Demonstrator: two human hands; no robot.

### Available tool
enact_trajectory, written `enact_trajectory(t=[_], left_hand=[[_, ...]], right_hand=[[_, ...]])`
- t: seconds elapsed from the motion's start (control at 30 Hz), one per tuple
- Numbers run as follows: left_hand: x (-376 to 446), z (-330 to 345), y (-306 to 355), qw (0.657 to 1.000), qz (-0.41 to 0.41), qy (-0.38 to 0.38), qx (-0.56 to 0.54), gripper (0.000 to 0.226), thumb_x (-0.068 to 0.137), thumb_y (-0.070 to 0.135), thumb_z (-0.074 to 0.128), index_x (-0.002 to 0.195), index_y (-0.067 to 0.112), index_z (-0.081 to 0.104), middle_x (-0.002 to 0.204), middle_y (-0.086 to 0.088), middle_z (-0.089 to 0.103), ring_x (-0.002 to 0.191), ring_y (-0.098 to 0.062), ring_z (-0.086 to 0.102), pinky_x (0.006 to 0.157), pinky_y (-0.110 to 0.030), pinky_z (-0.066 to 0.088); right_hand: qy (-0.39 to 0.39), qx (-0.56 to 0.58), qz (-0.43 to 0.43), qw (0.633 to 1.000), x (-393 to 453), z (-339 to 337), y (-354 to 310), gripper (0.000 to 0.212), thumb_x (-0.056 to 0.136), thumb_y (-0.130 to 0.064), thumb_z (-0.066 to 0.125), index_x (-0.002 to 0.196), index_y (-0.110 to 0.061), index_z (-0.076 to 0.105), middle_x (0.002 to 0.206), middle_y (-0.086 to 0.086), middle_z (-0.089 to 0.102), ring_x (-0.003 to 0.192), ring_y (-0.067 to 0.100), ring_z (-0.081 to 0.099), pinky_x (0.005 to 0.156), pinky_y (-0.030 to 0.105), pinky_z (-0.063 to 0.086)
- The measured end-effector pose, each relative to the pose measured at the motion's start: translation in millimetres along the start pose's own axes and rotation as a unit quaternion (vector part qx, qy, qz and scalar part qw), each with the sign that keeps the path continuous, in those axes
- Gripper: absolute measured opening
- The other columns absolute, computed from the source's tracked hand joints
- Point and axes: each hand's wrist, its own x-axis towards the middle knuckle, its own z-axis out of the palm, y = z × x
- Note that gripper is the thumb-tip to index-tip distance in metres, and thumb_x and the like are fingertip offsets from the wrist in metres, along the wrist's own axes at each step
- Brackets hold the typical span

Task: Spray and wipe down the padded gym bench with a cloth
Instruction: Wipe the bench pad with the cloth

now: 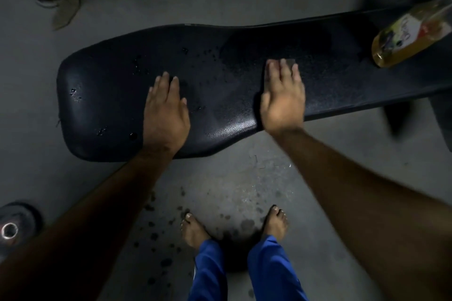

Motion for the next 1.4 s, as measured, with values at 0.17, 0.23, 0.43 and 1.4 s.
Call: enact_trajectory(t=[0.17,0.23,0.43,1.4], left_hand=[[2,-1,-3,0.997,-0.031,0.004,-0.069,0.044,0.099,0.013,0.037,0.14,-0.001,0.044,0.152,-0.018,0.036,0.144,-0.028,0.028,0.121,-0.039,0.015],[2,-8,-9,0.995,-0.029,0.006,-0.099,0.044,0.1,0.013,0.035,0.141,0.0,0.043,0.151,-0.015,0.038,0.144,-0.026,0.029,0.121,-0.036,0.015],[8,-13,-37,1.0,-0.011,-0.009,-0.018,0.048,0.099,0.017,0.041,0.143,-0.001,0.039,0.154,-0.02,0.031,0.145,-0.03,0.024,0.121,-0.039,0.012],[82,-13,-65,1.0,0.004,-0.022,0.016,0.057,0.097,0.032,0.039,0.144,-0.001,0.037,0.154,-0.021,0.03,0.145,-0.033,0.023,0.12,-0.044,0.015]], right_hand=[[-0.137,0.006,-0.253,0.958,-87,20,-70,0.065,0.091,-0.026,0.044,0.155,-0.017,0.035,0.163,0.008,0.03,0.152,0.033,0.021,0.123,0.05,0.02],[-0.129,-0.042,-0.354,0.925,-50,14,-34,0.062,0.091,-0.025,0.044,0.152,-0.018,0.04,0.159,0.009,0.038,0.148,0.034,0.03,0.122,0.048,0.022],[-0.024,-0.003,-0.036,0.999,-30,28,-80,0.07,0.087,-0.03,0.04,0.155,-0.014,0.034,0.162,0.012,0.03,0.152,0.038,0.019,0.122,0.052,0.02],[-0.042,-0.042,0.053,0.997,106,39,-104,0.073,0.085,-0.036,0.035,0.153,-0.01,0.037,0.16,0.018,0.034,0.149,0.043,0.023,0.12,0.051,0.024]])
